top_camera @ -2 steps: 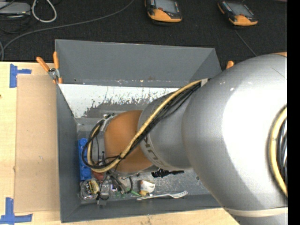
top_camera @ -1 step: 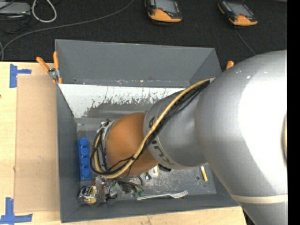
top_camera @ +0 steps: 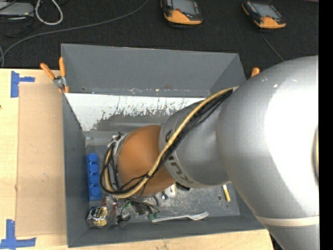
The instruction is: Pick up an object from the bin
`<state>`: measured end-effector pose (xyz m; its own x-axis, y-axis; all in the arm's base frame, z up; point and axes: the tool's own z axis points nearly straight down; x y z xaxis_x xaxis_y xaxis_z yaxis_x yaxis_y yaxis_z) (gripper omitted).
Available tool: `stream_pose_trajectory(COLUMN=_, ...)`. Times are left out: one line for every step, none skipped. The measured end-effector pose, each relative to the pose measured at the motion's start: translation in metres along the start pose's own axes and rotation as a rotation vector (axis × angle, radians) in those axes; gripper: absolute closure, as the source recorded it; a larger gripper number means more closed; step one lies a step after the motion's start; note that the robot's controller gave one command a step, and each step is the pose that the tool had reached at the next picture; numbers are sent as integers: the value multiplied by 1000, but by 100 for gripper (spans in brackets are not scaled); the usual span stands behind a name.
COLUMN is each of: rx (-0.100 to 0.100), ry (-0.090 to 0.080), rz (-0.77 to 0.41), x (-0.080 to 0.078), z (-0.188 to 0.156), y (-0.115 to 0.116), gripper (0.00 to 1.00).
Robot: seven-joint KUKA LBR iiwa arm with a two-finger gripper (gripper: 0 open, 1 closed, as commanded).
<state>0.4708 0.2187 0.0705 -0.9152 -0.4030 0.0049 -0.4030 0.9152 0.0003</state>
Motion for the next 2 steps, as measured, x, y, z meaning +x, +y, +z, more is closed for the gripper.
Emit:
stream_pose_trajectory(rx=0, ry=6, rz=1, x=2, z=-8, y=0, gripper=100)
stream_pose_trajectory(rx=0, ry=6, rz=6, x=2, z=-57, y=0, gripper=100)
